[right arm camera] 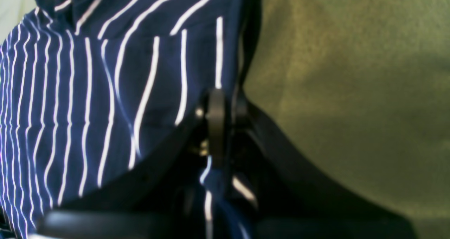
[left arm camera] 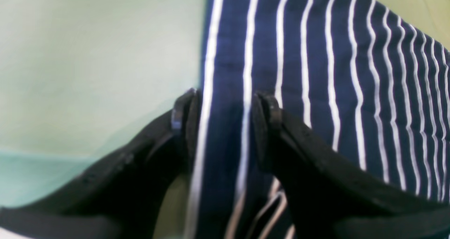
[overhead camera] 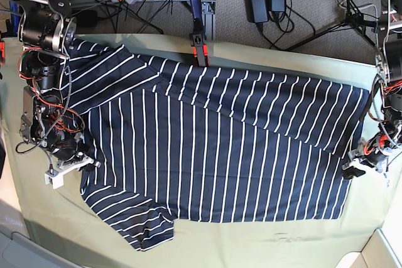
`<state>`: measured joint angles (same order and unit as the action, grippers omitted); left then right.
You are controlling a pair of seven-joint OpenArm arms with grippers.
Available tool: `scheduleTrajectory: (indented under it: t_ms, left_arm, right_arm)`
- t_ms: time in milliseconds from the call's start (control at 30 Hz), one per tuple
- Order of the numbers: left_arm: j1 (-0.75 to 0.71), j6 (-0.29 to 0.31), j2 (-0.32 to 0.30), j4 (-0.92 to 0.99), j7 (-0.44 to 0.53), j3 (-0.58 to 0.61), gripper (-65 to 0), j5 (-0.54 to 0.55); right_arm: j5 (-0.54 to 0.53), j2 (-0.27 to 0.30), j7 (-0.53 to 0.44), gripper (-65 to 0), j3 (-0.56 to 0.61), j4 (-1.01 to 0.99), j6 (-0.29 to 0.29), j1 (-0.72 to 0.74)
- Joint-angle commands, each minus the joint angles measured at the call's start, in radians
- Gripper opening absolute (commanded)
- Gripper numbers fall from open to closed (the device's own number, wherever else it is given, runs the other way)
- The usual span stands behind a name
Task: Fold the T-shirt properly
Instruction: 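Grasp the opposite side edge with the left gripper near the hem, then lift the hem edges with both grippers and pull them apart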
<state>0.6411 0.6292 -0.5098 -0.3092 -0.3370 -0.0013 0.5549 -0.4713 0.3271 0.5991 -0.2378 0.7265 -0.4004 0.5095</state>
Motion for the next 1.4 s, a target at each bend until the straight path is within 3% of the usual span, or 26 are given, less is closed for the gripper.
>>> scheduleTrajectory:
  t_ms: [0, 233, 567, 767, 1267, 1367]
  left_arm:
    - [0.026, -0.005, 0.000, -0.010, 0.004, -0.003, -37.3, 0.002]
    - [0.026, -0.005, 0.043, -0.010, 0.000, -0.003, -37.3, 0.002]
    - [0.027, -0.002, 0.036, -0.042, -0.002, -0.003, -37.3, 0.004]
    - [0.026, 0.067, 0.036, -0.117, -0.081, -0.003, -37.3, 0.052]
    - [-0.005, 0.069, 0.036, -0.130, -0.097, -0.003, -37.4, 0.047]
    - [-0.010, 0.069, 0.035, -0.130, -0.081, -0.003, -43.6, 0.010]
  right_arm:
    - [0.019, 0.011, 0.034, -65.0, 0.000, 0.005, -0.041, 0.011]
    - [0.019, 0.011, 0.034, -65.0, 0.000, 0.005, -0.041, 0.011]
    - [0.018, 0.011, 0.034, -65.0, 0.000, 0.005, -0.041, 0.011]
    - [0.018, 0.011, 0.032, -65.0, 0.000, 0.005, -0.041, 0.011]
    - [-0.026, 0.011, 0.030, -65.0, 0.000, 0.005, -0.041, 0.011]
    - [-0.026, 0.011, 0.031, -65.0, 0.000, 0.005, -0.041, 0.011]
